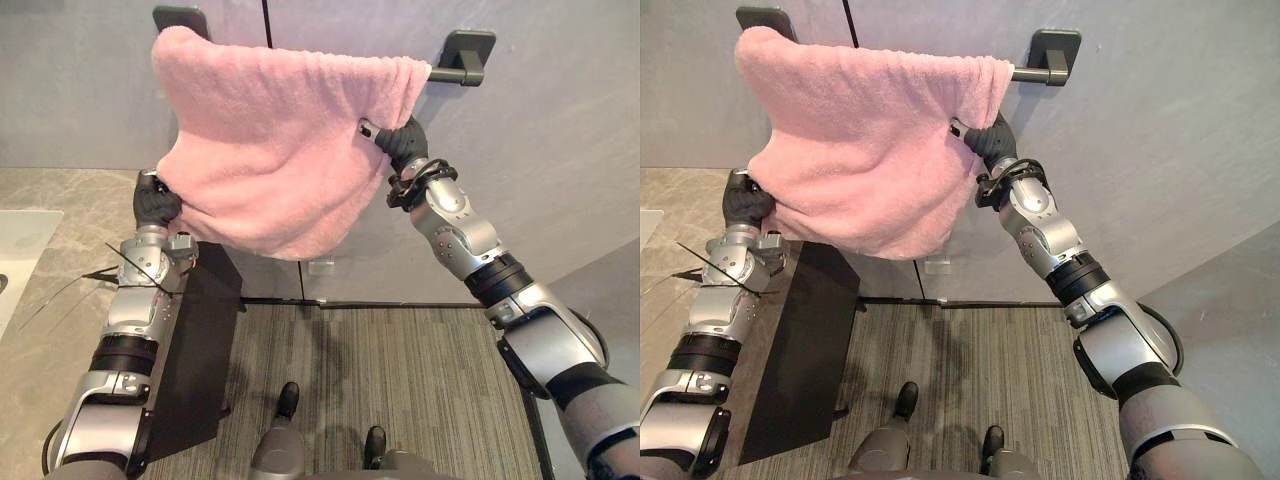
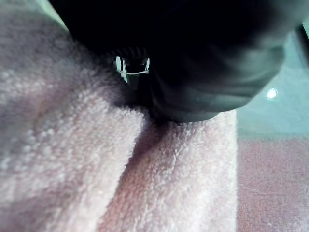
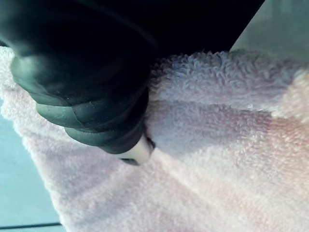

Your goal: Organize washtable

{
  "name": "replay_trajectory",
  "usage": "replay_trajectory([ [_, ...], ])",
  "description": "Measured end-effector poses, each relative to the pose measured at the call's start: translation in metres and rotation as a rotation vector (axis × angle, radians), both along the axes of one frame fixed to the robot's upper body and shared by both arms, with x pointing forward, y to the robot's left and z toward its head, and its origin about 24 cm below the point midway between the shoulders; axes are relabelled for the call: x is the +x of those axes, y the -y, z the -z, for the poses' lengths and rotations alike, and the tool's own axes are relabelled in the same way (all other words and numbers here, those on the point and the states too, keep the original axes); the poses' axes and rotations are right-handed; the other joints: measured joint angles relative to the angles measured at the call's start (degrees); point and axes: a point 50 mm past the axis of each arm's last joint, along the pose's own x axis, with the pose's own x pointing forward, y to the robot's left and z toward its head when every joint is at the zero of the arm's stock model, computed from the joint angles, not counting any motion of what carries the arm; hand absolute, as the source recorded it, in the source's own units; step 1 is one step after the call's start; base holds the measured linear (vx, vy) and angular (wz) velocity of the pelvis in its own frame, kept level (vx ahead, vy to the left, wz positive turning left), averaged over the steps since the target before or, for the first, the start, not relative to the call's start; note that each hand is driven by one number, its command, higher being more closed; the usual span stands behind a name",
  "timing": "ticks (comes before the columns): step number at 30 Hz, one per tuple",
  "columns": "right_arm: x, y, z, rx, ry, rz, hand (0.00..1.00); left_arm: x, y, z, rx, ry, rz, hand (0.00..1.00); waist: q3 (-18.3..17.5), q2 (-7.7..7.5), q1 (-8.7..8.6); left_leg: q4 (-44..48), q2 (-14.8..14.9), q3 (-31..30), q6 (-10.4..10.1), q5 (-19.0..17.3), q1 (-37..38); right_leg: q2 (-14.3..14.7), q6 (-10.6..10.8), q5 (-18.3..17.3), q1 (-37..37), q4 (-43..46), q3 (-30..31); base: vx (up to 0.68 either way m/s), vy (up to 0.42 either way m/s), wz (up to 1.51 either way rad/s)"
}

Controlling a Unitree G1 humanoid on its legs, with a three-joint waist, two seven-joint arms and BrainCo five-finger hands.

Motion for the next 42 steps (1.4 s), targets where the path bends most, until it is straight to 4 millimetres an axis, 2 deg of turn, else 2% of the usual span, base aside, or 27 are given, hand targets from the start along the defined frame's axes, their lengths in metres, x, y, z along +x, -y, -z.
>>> replay_trajectory([
  [15, 0.005, 0.004, -0.003, 0.043, -0.031, 0.016, 1.0, 0.018, 0.017, -0.016, 0.06, -0.001, 0.058, 1.0, -0.4, -0.6, -0.21, 0.0, 0.1, 0.1, 0.1, 0.8, -1.2, 0.0, 0.0, 0.0, -2.0, 1.4, 0.3, -0.01, -0.002, 0.0],
  [25, 0.011, 0.022, -0.006, 0.088, -0.047, 0.106, 1.0, 0.022, 0.03, -0.014, 0.077, -0.027, 0.107, 1.0, -0.4, -0.62, -0.46, 0.0, 0.1, -0.1, 0.1, 1.0, -1.3, 0.0, 0.0, 0.0, -2.0, 1.5, 0.0, 0.0, -0.003, 0.01],
  [27, 0.013, 0.025, -0.009, 0.094, -0.046, 0.116, 1.0, 0.022, 0.03, -0.014, 0.072, -0.026, 0.108, 1.0, -0.4, -0.62, -0.59, 0.0, 0.1, 0.0, 0.1, 1.0, -1.3, 0.0, 0.0, 0.0, -2.0, 1.5, 0.1, 0.0, 0.0, 0.0],
  [33, 0.017, 0.033, -0.036, 0.083, 0.011, 0.153, 1.0, 0.022, 0.031, -0.013, 0.044, -0.03, 0.126, 1.0, -0.4, -0.62, -0.86, 0.0, 0.1, 0.0, 0.1, 1.0, -1.4, 0.0, 0.0, 0.0, -2.1, 1.4, 0.1, 0.0, 0.0, 0.0],
  [37, 0.017, 0.035, -0.035, 0.084, 0.006, 0.166, 1.0, 0.022, 0.031, -0.012, 0.046, -0.033, 0.135, 1.0, -0.4, -0.61, -1.12, 0.0, 0.1, 0.0, 0.1, 1.0, -1.5, 0.0, 0.0, 0.0, -2.2, 1.4, 0.1, 0.0, 0.0, 0.0],
  [38, 0.017, 0.035, -0.035, 0.084, 0.006, 0.165, 0.0, 0.022, 0.031, -0.012, 0.044, -0.034, 0.135, 1.0, -0.4, -0.61, -1.26, 0.0, 0.1, 0.0, 0.1, 1.0, -1.5, 0.0, 0.0, 0.1, -2.2, 1.4, 0.1, 0.0, 0.0, 0.0],
  [39, 0.017, 0.035, -0.035, 0.084, 0.006, 0.165, 0.0, 0.022, 0.031, -0.012, 0.039, -0.034, 0.135, 0.0, -0.4, -0.61, -1.35, 0.0, 0.1, 0.0, 0.1, 1.0, -1.5, 0.0, 0.0, 0.0, -2.2, 1.4, 0.1, 0.0, 0.0, 0.0],
  [42, 0.017, 0.034, -0.035, 0.078, 0.004, 0.161, 0.0, 0.022, 0.03, -0.011, 0.026, -0.039, 0.132, 0.0, -0.4, -0.61, -1.64, 0.0, 0.1, 0.1, 0.1, 1.0, -1.5, 0.0, 0.0, 0.1, -2.2, 1.4, 0.1, 0.0, 0.0, 0.0],
])
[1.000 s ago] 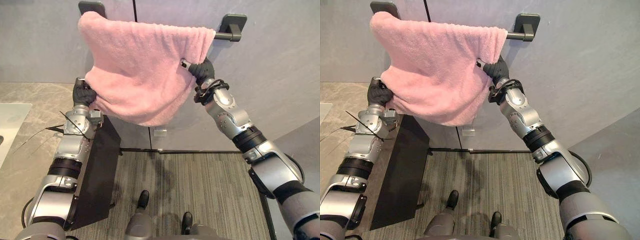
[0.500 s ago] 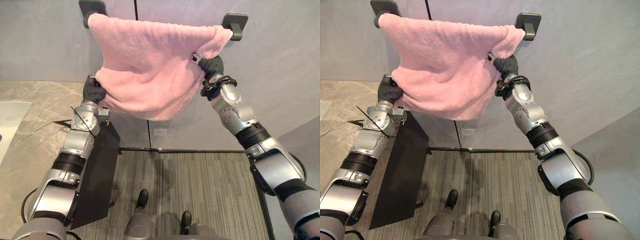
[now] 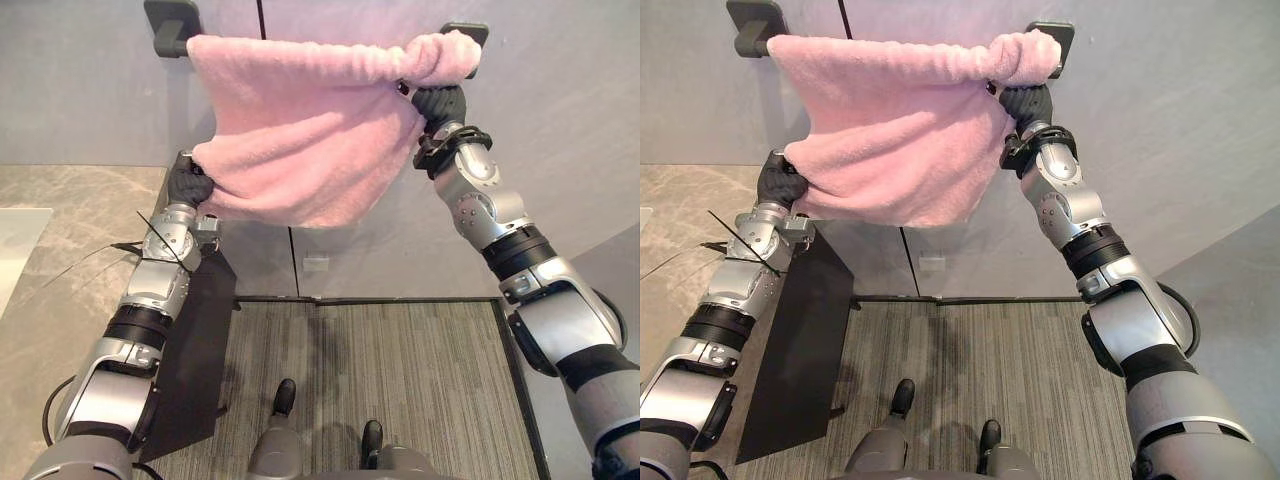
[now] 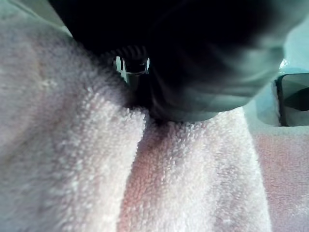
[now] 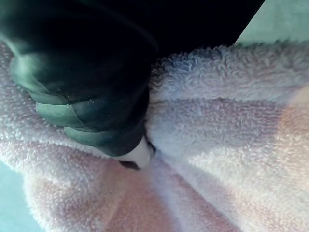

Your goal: Organize washtable

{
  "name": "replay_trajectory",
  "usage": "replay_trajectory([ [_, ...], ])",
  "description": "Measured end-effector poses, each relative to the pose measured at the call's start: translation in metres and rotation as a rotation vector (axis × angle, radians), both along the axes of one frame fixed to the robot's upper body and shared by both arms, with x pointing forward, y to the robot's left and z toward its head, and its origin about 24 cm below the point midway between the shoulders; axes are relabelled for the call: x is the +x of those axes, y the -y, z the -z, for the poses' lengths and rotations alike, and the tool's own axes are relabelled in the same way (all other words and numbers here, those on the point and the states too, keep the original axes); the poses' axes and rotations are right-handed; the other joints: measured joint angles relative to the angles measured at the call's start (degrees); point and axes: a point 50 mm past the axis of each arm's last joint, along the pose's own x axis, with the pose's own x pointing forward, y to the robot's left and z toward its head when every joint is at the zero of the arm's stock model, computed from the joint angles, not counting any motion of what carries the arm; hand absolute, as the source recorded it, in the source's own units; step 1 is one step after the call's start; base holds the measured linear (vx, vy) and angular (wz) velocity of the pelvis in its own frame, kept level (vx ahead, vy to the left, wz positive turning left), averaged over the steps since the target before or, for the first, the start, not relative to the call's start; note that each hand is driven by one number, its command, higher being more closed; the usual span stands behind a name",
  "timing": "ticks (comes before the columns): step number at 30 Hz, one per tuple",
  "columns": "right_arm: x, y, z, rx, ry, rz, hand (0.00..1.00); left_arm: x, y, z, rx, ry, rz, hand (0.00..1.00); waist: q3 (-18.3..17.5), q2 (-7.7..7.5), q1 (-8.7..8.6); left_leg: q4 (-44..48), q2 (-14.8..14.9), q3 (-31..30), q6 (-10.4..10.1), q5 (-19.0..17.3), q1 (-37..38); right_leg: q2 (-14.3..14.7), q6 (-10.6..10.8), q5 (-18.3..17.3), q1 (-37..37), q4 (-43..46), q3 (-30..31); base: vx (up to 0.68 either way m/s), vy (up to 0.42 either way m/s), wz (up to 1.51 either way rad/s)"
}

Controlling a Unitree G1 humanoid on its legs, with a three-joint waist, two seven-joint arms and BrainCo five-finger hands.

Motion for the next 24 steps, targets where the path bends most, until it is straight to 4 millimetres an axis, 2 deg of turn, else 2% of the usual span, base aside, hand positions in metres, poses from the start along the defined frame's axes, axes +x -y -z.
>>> replay_trajectory([
  [9, -0.004, -0.006, 0.011, -0.164, -0.029, -0.137, 0.0, -0.004, -0.013, 0.015, -0.075, -0.048, -0.037, 0.0, 0.0, 0.02, -0.04, 0.0, 0.1, 0.5, 0.0, 0.0, 0.1, 0.0, 0.0, 0.0, -0.2, 0.0, 0.5, 0.0, 0.0, -0.02],
  [13, -0.006, -0.006, 0.015, -0.176, -0.027, -0.166, 0.0, -0.007, -0.021, 0.017, -0.108, -0.048, -0.06, 0.0, 0.0, 0.04, -0.04, 0.0, 0.1, 0.6, 0.0, 0.0, 0.6, 0.0, 0.0, 0.0, 0.3, -0.1, 0.5, 0.0, 0.0, 0.0],
  [16, -0.009, -0.001, 0.026, -0.183, -0.046, -0.172, 0.0, -0.01, -0.026, 0.02, -0.117, -0.051, -0.065, 0.0, 0.1, 0.09, -0.02, 0.0, 0.1, 0.6, 0.0, 0.0, 0.8, 0.0, 0.0, 0.0, 0.5, -0.1, 0.5, 0.0, 0.0, 0.0],
  [21, -0.016, 0.018, 0.051, -0.214, -0.105, -0.17, 0.0, -0.015, -0.036, 0.022, -0.127, -0.052, -0.094, 0.0, 0.0, 0.1, 0.01, 0.0, 0.1, 0.6, 0.0, 0.0, 0.9, 0.0, 0.1, 0.1, 0.7, -0.1, 0.5, 0.0, 0.0, 0.0],
  [24, -0.019, 0.044, 0.068, -0.174, -0.155, -0.1, 0.0, -0.022, -0.051, 0.017, -0.15, -0.019, -0.143, 0.0, 0.0, 0.11, 0.06, 0.0, 0.0, 0.6, 0.0, -0.1, 1.3, 0.0, 0.1, 0.1, 1.1, -0.2, 0.5, 0.0, 0.0, 0.0],
])
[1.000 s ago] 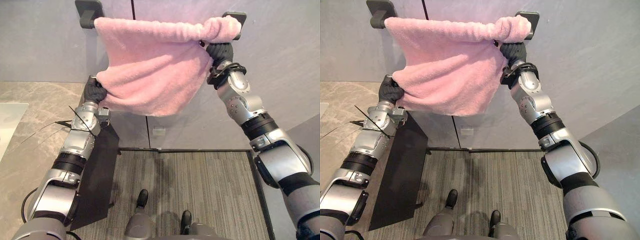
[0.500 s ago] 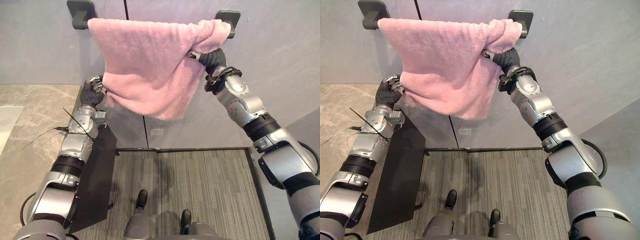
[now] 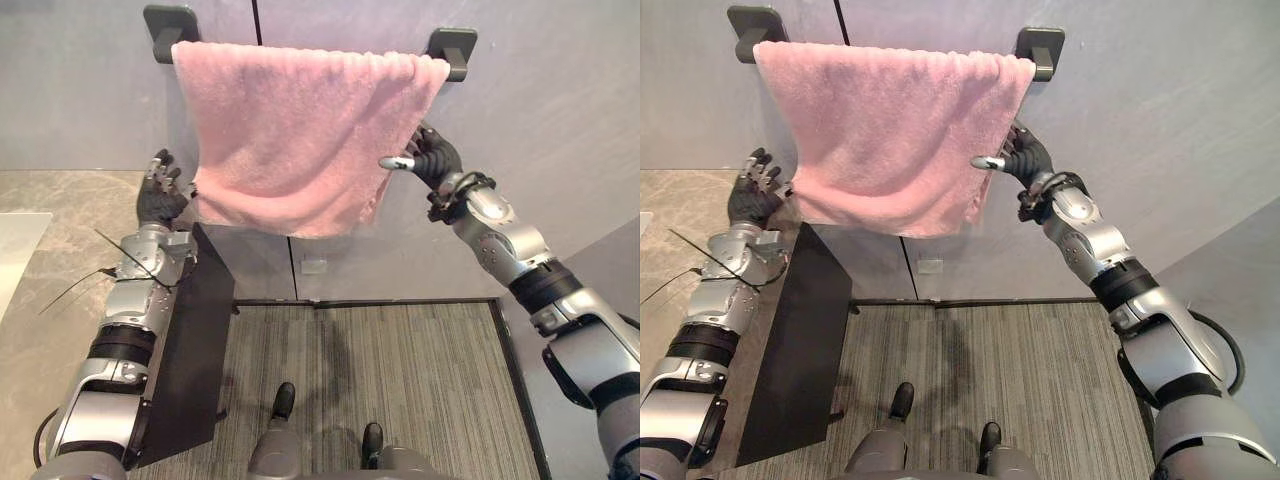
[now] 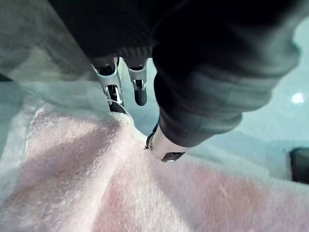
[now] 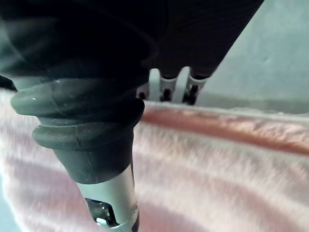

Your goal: Organize washtable

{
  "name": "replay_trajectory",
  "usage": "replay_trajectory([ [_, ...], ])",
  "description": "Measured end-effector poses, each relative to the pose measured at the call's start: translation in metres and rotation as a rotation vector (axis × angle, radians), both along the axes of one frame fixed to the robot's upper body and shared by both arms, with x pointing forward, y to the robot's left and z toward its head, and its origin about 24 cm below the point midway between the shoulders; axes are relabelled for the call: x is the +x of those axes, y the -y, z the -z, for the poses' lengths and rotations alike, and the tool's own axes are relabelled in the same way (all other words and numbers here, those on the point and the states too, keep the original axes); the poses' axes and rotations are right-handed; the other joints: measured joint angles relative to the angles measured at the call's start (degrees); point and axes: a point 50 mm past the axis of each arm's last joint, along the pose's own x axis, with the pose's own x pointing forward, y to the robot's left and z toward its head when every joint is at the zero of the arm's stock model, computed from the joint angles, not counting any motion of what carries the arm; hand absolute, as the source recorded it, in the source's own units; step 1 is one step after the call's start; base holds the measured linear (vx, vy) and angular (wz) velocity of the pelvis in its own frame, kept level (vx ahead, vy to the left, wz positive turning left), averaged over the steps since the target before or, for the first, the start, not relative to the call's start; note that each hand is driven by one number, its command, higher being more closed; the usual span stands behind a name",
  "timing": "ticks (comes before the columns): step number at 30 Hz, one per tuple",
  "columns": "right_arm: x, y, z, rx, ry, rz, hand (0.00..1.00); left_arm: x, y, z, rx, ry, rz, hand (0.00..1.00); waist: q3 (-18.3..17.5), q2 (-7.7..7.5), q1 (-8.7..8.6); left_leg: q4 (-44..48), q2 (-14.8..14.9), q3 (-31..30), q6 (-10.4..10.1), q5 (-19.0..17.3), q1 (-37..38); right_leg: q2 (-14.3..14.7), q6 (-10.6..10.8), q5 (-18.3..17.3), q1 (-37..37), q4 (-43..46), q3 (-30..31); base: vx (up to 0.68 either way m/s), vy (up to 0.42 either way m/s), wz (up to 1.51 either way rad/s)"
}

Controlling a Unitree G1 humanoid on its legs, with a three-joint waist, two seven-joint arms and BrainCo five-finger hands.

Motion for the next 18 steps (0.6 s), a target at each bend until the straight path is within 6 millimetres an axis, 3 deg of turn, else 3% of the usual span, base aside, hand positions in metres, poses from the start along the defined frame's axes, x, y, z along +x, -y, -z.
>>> replay_trajectory([
  [3, -0.007, 0.042, 0.009, 0.074, -0.01, 0.146, 0.0, -0.015, -0.018, -0.015, 0.011, 0.078, -0.069, 0.0, -0.4, 0.65, 0.05, 0.0, -0.1, 0.0, 0.0, 0.0, 0.4, -0.1, 0.0, 0.0, 0.5, -0.2, 0.0, 0.0, 0.0, 0.0],
  [9, -0.017, 0.09, 0.001, 0.138, 0.04, 0.36, 0.0, -0.042, -0.027, -0.04, 0.068, 0.22, -0.151, 0.0, -2.3, 3.54, 0.07, -0.1, -0.1, -0.8, 0.0, -0.1, 0.7, -0.1, 0.1, 0.0, 1.6, -0.8, -0.8, 0.0, -0.014, 0.07],
  [14, -0.035, 0.097, -0.039, 0.214, 0.258, 0.44, 0.0, -0.071, -0.013, -0.08, 0.207, 0.445, -0.191, 0.0, -4.1, 4.58, 0.22, -0.1, -0.1, -0.8, 0.1, -0.1, 1.2, 0.0, 0.1, 0.0, 2.4, -1.4, -1.2, 0.0, -0.012, 0.04],
  [18, -0.043, 0.081, -0.057, 0.262, 0.372, 0.392, 0.0, -0.077, -0.005, -0.085, 0.229, 0.485, -0.158, 0.0, -5.4, 4.47, 0.13, 0.0, -0.2, -0.8, 0.1, -0.2, 1.9, -0.1, 0.1, 0.0, 3.0, -1.6, -1.5, 0.0, 0.0, 0.0],
])
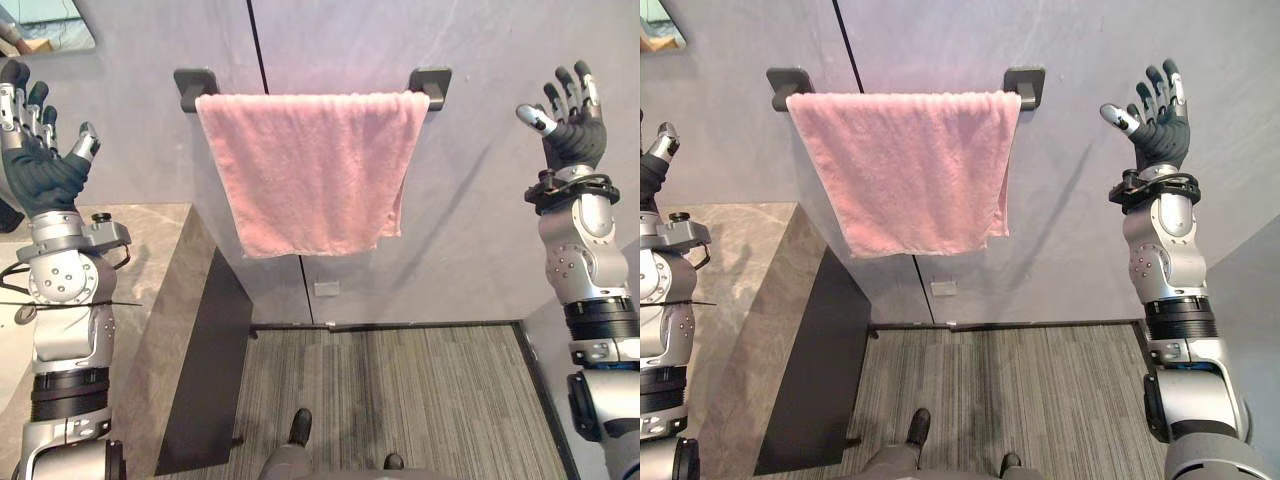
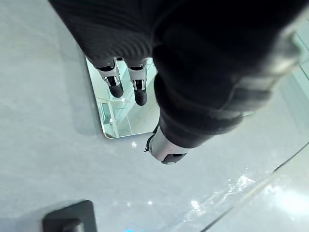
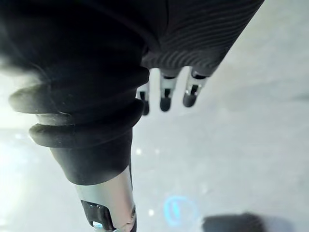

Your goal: Organize washtable

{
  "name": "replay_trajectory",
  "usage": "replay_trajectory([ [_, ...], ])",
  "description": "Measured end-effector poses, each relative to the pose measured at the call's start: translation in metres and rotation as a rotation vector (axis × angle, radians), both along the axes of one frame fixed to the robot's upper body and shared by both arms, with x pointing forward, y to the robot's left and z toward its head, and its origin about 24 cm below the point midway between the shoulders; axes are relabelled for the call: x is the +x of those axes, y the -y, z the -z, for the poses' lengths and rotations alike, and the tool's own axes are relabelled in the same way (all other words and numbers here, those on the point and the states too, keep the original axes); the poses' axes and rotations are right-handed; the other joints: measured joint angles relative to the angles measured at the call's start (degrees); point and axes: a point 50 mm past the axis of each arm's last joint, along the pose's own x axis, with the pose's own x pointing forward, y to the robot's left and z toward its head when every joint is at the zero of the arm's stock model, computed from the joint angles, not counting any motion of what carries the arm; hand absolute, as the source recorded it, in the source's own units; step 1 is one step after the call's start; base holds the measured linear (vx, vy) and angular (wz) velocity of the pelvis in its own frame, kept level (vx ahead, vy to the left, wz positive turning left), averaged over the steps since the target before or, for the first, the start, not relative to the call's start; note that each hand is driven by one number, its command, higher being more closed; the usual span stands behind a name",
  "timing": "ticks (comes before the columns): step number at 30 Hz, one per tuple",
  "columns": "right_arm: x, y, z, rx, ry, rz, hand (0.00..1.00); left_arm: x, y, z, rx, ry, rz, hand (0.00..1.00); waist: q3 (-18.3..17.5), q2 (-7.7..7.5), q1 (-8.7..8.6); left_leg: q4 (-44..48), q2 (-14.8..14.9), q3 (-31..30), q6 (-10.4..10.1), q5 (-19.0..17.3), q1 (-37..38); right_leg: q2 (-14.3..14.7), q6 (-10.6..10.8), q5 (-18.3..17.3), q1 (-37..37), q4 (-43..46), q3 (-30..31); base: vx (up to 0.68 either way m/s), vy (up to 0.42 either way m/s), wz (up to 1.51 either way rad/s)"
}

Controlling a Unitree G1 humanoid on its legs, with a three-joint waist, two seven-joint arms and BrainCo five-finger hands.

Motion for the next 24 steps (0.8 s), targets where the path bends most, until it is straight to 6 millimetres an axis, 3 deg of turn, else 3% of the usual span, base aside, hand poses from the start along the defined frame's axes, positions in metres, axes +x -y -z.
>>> replay_trajectory([
  [3, -0.01, -0.037, -0.012, -0.033, 0.108, -0.148, 0.0, -0.003, 0.019, -0.001, 0.025, 0.009, 0.143, 0.0, 0.0, 0.03, -0.13, -0.3, 0.0, 0.0, 0.0, 0.0, 0.4, 0.0, -0.1, -0.1, 0.3, -0.2, -0.1, -0.05, -0.014, -0.01],
  [6, -0.015, -0.074, -0.008, -0.113, 0.124, -0.311, 0.0, 0.005, 0.041, 0.011, 0.046, -0.055, 0.296, 0.0, -0.1, 0.02, -0.1, -0.4, -0.1, -0.1, -0.1, -0.3, 0.4, -0.1, -0.3, -0.2, 0.4, -0.2, -0.2, -0.05, -0.001, 0.02],
  [10, -0.022, -0.152, 0.032, -0.201, 0.022, -0.693, 0.0, 0.014, 0.088, 0.057, 0.082, -0.289, 0.588, 0.0, -0.2, -0.17, 0.03, -0.4, -0.2, -0.1, -0.1, -0.3, 0.1, -0.2, -0.3, -0.1, 0.2, -0.3, -0.3, -0.03, 0.007, 0.03],
  [11, -0.024, -0.162, 0.038, -0.207, -0.001, -0.745, 0.0, 0.015, 0.093, 0.064, 0.078, -0.319, 0.623, 0.0, -0.2, -0.24, 0.03, -0.4, -0.3, -0.2, -0.1, -0.3, 0.0, -0.3, -0.3, -0.1, 0.2, -0.3, -0.4, 0.0, 0.001, 0.04],
  [15, -0.029, -0.18, 0.054, -0.247, -0.058, -0.847, 0.0, 0.017, 0.105, 0.079, 0.078, -0.4, 0.71, 0.0, -0.5, -0.65, -0.02, -0.3, -0.3, -0.5, -0.2, -0.2, -0.4, -0.3, 0.1, 0.2, 0.1, -0.5, -0.5, 0.02, -0.008, 0.04],
  [22, -0.033, -0.198, 0.088, -0.301, -0.197, -0.943, 0.0, 0.02, 0.109, 0.131, 0.129, -0.691, 0.789, 0.0, -0.8, -1.05, -0.09, 0.0, 0.2, -0.1, 0.0, 0.0, -2.3, 0.1, 0.2, 0.3, -2.0, 0.0, 0.1, 0.03, -0.019, -0.05],
  [24, -0.034, -0.2, 0.09, -0.304, -0.203, -0.95, 0.0, 0.027, 0.111, 0.133, 0.149, -0.718, 0.801, 0.0, -0.8, -1.29, 0.02, 0.0, 0.4, -0.1, -0.1, 0.1, -3.6, 0.3, 0.2, 0.3, -3.4, 0.5, 0.1, 0.0, 0.0, 0.0],
])
